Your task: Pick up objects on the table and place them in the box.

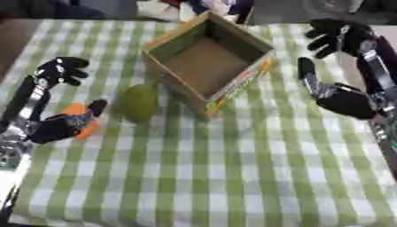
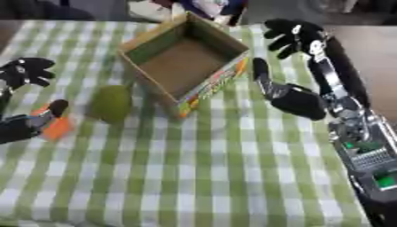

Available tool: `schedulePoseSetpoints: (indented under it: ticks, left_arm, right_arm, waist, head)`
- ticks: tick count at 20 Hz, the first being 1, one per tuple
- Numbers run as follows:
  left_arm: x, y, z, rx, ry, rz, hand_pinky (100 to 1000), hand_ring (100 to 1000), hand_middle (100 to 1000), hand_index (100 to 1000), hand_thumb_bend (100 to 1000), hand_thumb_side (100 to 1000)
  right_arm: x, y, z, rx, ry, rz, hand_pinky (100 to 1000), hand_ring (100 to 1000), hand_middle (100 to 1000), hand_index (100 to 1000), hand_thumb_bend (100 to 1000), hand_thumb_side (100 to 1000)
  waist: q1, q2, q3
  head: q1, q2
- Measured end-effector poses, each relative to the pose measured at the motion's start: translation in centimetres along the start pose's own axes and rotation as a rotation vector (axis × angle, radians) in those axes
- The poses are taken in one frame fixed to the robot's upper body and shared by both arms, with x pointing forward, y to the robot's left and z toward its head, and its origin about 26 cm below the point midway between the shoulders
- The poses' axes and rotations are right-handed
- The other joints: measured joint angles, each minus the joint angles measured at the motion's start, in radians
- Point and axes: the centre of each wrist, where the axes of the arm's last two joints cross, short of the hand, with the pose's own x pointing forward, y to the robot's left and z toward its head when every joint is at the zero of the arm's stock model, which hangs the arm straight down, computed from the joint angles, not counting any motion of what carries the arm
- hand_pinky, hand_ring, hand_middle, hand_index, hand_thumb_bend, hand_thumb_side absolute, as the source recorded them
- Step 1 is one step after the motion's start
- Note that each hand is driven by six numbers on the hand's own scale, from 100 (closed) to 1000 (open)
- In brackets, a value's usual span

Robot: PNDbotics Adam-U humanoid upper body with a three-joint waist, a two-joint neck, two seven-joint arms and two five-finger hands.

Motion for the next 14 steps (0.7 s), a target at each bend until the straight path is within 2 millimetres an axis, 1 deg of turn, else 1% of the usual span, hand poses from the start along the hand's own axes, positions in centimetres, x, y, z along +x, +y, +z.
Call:
schedulePoseSetpoints:
  ticks: [4, 9, 14]
  left_arm:
    - [-0.5, 0.2, 0.5, -0.021, 0.030, -0.030, 700, 749, 784, 850, 461, 506]
    - [-1.2, 0.3, 0.9, -0.031, 0.064, -0.055, 756, 772, 789, 853, 472, 510]
    - [-1.8, 0.3, 1.2, -0.034, 0.096, -0.080, 771, 783, 796, 864, 483, 519]
  right_arm:
    - [0.0, 0.0, 0.0, 0.000, 0.000, 0.000, 585, 665, 696, 859, 155, 368]
    - [0.0, 0.0, 0.0, 0.001, 0.000, 0.000, 585, 665, 696, 859, 155, 367]
    - [0.0, 0.0, 0.0, 0.002, -0.001, 0.000, 584, 665, 696, 859, 155, 367]
  waist:
    - [0.000, 0.000, 0.000]
    - [0.000, 0.000, 0.000]
    - [0.000, 0.000, 0.000]
  head:
    - [0.000, 0.000]
    - [0.000, 0.000]
    - [0.000, 0.000]
